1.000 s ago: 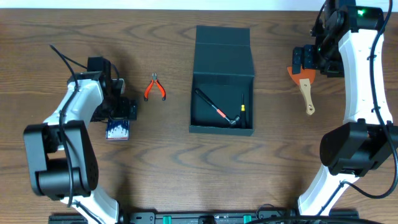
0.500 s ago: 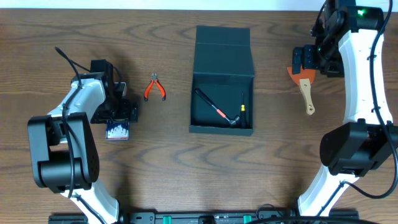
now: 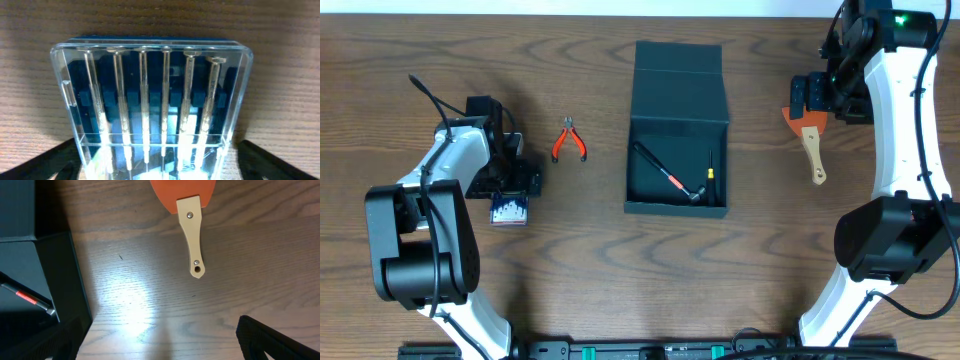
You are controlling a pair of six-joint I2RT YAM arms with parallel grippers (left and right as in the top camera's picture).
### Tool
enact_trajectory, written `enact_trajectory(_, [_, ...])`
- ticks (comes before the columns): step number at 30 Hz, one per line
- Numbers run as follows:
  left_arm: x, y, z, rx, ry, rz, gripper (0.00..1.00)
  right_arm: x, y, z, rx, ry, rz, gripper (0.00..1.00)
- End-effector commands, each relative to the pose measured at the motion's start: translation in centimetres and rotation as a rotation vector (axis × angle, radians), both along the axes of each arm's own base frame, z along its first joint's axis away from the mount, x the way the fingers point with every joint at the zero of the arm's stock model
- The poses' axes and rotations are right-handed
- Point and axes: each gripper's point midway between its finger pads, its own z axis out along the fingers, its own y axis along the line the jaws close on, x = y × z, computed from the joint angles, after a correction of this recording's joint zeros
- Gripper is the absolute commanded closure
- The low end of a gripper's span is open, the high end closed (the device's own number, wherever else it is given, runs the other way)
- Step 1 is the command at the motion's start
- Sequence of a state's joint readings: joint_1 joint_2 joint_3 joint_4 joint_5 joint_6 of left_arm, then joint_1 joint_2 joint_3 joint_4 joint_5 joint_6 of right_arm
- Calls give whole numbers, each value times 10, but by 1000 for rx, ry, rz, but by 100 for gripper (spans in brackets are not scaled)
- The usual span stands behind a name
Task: Pack container
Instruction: 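Lower the left gripper and close it on the screwdriver case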
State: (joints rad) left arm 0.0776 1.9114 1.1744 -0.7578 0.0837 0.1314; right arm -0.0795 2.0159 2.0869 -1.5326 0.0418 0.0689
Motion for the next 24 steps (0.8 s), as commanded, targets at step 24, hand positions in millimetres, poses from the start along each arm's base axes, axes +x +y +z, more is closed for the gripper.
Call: enact_trajectory(24, [-9,1,-7,-1,36,4,43,1,-2,8,-4,-26,-16,1])
